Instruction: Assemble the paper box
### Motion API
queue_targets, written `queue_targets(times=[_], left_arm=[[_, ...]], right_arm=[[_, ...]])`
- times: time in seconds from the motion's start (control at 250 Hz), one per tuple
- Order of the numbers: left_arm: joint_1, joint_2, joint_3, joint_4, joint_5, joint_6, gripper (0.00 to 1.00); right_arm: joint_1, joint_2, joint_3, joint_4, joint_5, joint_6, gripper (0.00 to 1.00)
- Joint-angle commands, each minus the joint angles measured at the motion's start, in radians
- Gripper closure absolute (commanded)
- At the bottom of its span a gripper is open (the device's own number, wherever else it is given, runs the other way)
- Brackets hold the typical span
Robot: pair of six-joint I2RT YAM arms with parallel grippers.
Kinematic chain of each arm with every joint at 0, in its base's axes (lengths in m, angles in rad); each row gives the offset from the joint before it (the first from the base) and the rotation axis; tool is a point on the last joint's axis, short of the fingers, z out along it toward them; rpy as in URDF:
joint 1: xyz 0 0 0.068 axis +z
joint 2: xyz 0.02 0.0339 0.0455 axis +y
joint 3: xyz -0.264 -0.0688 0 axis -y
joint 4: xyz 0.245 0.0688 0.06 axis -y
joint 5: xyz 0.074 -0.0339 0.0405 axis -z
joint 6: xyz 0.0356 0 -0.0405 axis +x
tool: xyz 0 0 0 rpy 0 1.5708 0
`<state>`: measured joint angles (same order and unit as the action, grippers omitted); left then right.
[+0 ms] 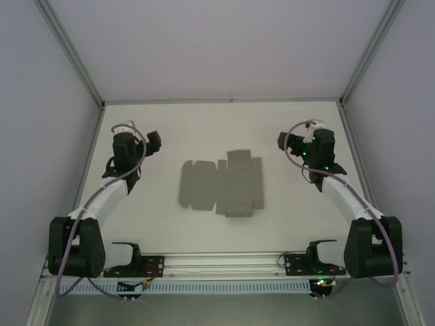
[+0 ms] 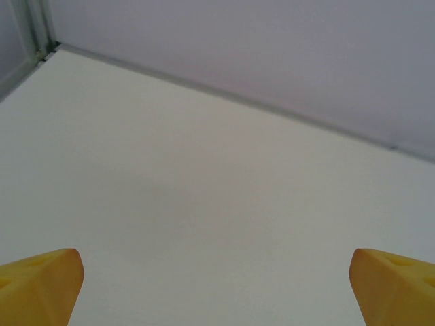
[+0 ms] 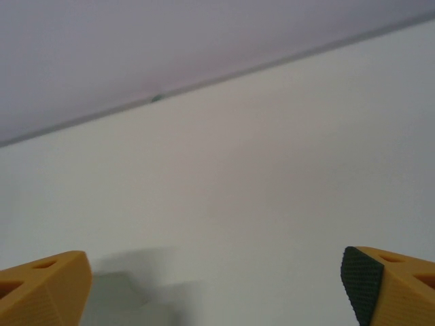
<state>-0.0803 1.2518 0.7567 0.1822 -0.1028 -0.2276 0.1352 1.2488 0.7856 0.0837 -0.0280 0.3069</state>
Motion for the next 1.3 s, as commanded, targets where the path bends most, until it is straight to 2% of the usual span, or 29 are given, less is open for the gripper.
queue_targets(times=[0.0, 0.092, 0.136, 0.236, 0.331, 0.415, 0.611, 0.687, 0.786, 0.882, 0.946, 1.01, 1.094, 1.15, 1.21, 1.294], left_arm=[[-0.063, -0.030, 0.029, -0.293, 0.095, -0.158, 0.00], [-0.108, -0.010, 0.017, -0.346, 0.172, -0.199, 0.00], [-0.121, 0.000, -0.001, -0.340, 0.209, -0.214, 0.00], [-0.126, 0.026, -0.023, -0.337, 0.295, -0.228, 0.00], [-0.137, 0.048, -0.044, -0.320, 0.351, -0.228, 0.00], [-0.141, 0.066, -0.058, -0.305, 0.395, -0.220, 0.00], [-0.165, 0.174, -0.092, -0.173, 0.568, -0.228, 0.00], [-0.176, 0.226, -0.091, -0.125, 0.635, -0.232, 0.00], [-0.184, 0.284, -0.099, -0.039, 0.708, -0.251, 0.00], [-0.188, 0.333, -0.104, 0.081, 0.794, -0.301, 0.12], [-0.189, 0.362, -0.105, 0.153, 0.828, -0.338, 0.28], [-0.189, 0.373, -0.099, 0.161, 0.821, -0.346, 0.46], [-0.188, 0.363, -0.102, 0.176, 0.814, -0.352, 0.61], [-0.187, 0.344, -0.111, 0.191, 0.806, -0.358, 0.77], [-0.188, 0.319, -0.120, 0.194, 0.798, -0.359, 0.90], [-0.188, 0.280, -0.125, 0.191, 0.789, -0.360, 1.00]], right_arm=[[0.138, 0.004, 0.106, -0.389, -0.049, 0.090, 0.11], [0.221, 0.045, 0.126, -0.457, -0.131, 0.165, 0.21], [0.247, 0.071, 0.116, -0.438, -0.182, 0.202, 0.29], [0.297, 0.160, 0.103, -0.371, -0.283, 0.233, 0.41], [0.320, 0.266, 0.116, -0.371, -0.243, 0.233, 0.52], [0.317, 0.335, 0.098, -0.342, -0.167, 0.234, 0.52], [0.315, 0.466, 0.084, -0.274, -0.154, 0.197, 0.50], [0.314, 0.506, 0.088, -0.282, -0.090, 0.188, 0.50], [0.315, 0.532, 0.081, -0.257, -0.082, 0.165, 0.51], [0.315, 0.546, 0.074, -0.239, -0.089, 0.157, 0.50], [0.314, 0.546, 0.066, -0.220, -0.108, 0.144, 0.51], [0.314, 0.537, 0.054, -0.205, -0.108, 0.142, 0.51], [0.311, 0.525, 0.044, -0.199, -0.097, 0.130, 0.50], [0.307, 0.513, 0.042, -0.200, -0.099, 0.125, 0.49], [0.297, 0.495, 0.037, -0.192, -0.124, 0.120, 0.48], [0.283, 0.458, 0.037, -0.186, -0.158, 0.111, 0.46]])
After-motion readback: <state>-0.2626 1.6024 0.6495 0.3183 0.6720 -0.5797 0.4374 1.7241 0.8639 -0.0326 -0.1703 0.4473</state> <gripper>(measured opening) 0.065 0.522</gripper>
